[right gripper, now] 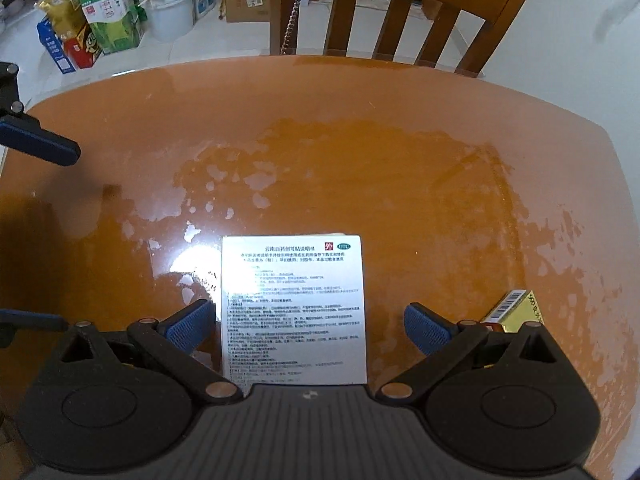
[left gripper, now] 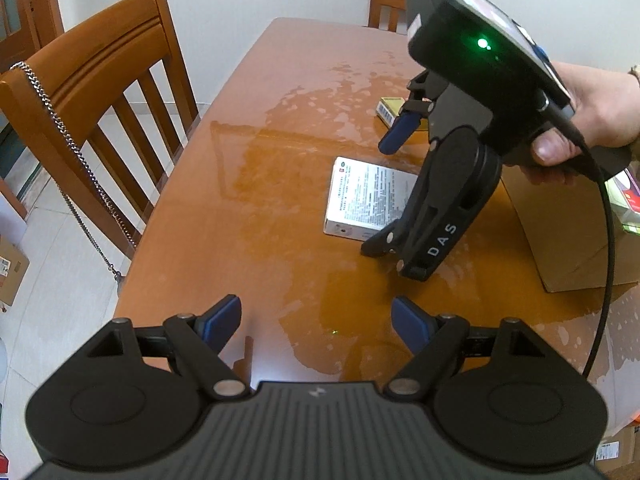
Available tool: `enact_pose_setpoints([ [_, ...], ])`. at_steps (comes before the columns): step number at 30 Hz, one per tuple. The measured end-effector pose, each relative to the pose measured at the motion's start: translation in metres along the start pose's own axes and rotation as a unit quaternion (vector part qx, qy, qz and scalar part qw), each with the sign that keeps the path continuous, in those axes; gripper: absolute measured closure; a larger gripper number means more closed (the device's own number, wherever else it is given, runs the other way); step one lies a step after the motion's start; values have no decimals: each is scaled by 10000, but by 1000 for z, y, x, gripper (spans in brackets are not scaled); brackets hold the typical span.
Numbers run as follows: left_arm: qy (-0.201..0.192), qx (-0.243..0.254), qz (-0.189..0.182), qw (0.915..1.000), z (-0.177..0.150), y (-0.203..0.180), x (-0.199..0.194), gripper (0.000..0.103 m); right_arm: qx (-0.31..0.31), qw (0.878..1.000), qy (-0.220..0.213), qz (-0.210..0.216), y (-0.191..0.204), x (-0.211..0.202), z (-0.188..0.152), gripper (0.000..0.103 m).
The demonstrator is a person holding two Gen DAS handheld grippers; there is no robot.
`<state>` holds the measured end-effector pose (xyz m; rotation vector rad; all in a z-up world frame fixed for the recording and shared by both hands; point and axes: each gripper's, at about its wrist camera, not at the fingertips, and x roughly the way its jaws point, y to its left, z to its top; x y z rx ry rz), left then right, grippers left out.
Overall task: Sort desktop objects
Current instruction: 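Move the right gripper down over the white medicine box, then close the right gripper on the white medicine box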
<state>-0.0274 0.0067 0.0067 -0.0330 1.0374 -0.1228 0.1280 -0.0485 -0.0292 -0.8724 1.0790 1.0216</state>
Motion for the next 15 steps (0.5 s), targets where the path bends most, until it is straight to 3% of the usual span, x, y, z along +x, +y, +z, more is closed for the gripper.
enact_pose_setpoints([
  [8,-7,18,-22,10000,1,0,-1,21,581,9981,133,153,-2,9,-4,0],
  [15,-8,85,-60,9999,-1,-2,-2,21,1449,9887,105,370,-15,13,-15,3],
])
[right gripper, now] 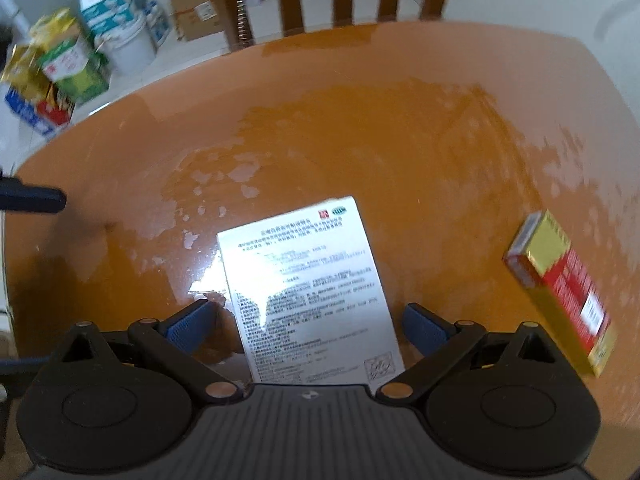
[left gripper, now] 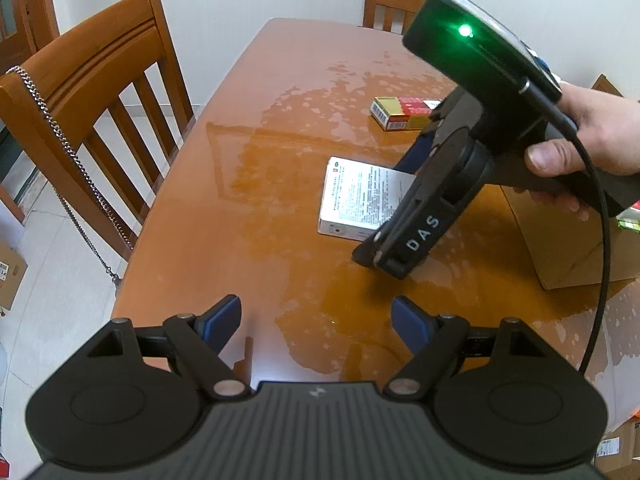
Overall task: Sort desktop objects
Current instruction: 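Close the right gripper on the white medicine box, then lift the white box off the table with the right gripper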
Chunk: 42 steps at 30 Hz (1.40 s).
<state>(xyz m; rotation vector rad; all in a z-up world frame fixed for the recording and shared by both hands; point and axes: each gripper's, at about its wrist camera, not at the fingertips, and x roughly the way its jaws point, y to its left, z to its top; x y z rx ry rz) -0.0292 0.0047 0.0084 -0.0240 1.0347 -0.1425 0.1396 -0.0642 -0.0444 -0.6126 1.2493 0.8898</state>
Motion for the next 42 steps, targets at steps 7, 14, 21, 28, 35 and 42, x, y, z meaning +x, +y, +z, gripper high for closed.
enact_pose_setpoints([
  [7,20,34,-32,10000,-1,-3,0,21,702,9974,-67,-137,-10,-3,0,18],
  [14,-8,11,-60,10000,-2,-2,-2,21,2062,9782,-167,-165,-22,-3,-11,18],
  [21,-24,100,-159,9998,0,-6,-2,21,3504,9351,-524,-95,-31,-5,-30,18],
  [28,26,219,-209,9995,0,-6,2,21,4021,9122,-679,-402,-23,-6,-43,18],
  [35,8,368,-255,9990,3,-9,5,21,3833,9177,-880,-555,-25,-23,-33,17],
  [42,39,393,-308,9987,1,-13,6,21,3483,9312,-884,-604,-27,-27,-38,6],
])
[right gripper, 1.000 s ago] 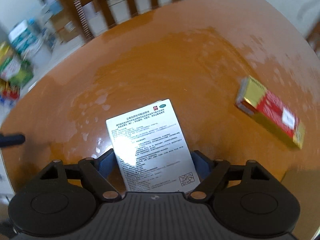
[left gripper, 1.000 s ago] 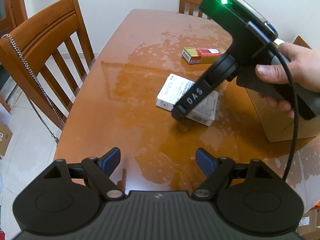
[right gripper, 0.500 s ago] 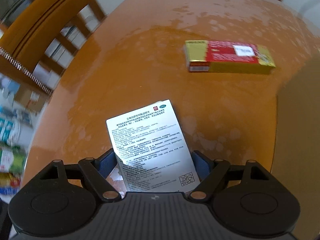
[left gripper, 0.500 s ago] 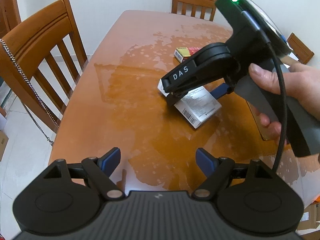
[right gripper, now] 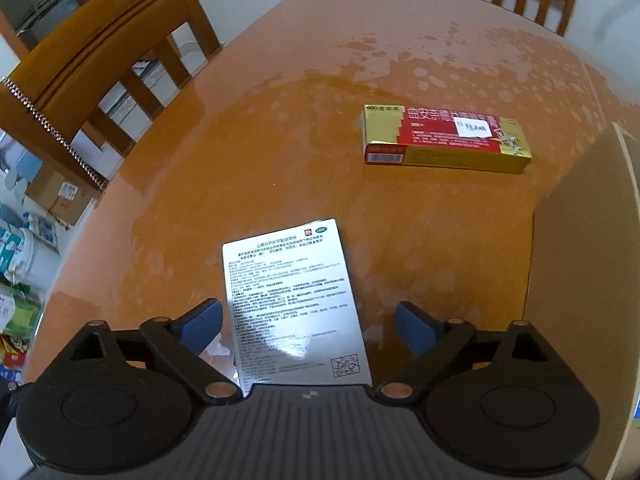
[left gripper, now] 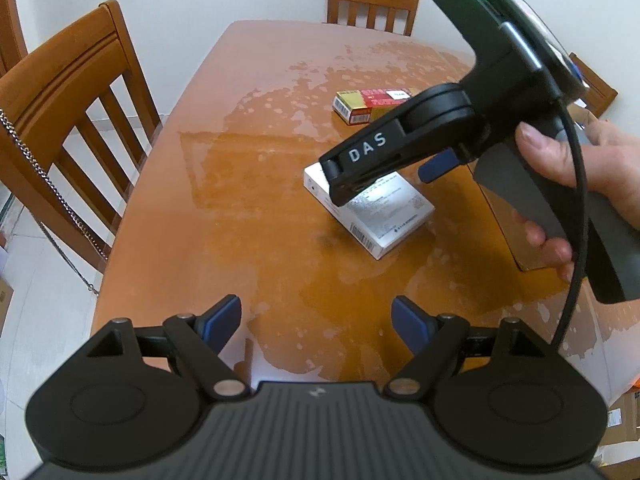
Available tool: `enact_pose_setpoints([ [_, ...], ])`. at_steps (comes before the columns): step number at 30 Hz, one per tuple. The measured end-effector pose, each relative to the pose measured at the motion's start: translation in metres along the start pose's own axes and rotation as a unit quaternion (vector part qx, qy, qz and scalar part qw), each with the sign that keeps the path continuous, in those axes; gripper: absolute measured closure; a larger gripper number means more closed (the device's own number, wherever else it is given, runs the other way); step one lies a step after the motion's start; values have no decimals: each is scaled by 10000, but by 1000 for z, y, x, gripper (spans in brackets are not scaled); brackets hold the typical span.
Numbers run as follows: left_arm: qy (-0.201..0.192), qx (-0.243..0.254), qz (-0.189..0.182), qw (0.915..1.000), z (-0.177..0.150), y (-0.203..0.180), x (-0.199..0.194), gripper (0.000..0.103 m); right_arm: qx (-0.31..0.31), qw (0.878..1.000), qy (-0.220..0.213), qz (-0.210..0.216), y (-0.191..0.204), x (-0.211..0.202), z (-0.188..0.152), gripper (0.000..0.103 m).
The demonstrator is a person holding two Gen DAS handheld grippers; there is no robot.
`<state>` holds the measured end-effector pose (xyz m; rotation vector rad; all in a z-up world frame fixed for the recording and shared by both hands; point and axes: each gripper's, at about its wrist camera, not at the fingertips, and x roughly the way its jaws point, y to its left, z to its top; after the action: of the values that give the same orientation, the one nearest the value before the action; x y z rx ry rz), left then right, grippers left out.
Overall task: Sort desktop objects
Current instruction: 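Lift the white box off the table with the right gripper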
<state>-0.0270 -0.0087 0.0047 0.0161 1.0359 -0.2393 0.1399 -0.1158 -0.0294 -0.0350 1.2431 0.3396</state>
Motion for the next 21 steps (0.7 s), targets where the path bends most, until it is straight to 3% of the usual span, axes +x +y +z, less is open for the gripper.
enact_pose_setpoints([
  [9,33,-141,18,9999,-3,5,0,21,-909,9948,129,-432,28,14,-1,5],
  [18,28,-74,47,10000,0,3,2,21,-1077,9934,109,-366,24,9,-5,6],
  [21,38,-60,41,10000,0,2,2,21,-1088,9934,107,-340,19,7,-7,18],
])
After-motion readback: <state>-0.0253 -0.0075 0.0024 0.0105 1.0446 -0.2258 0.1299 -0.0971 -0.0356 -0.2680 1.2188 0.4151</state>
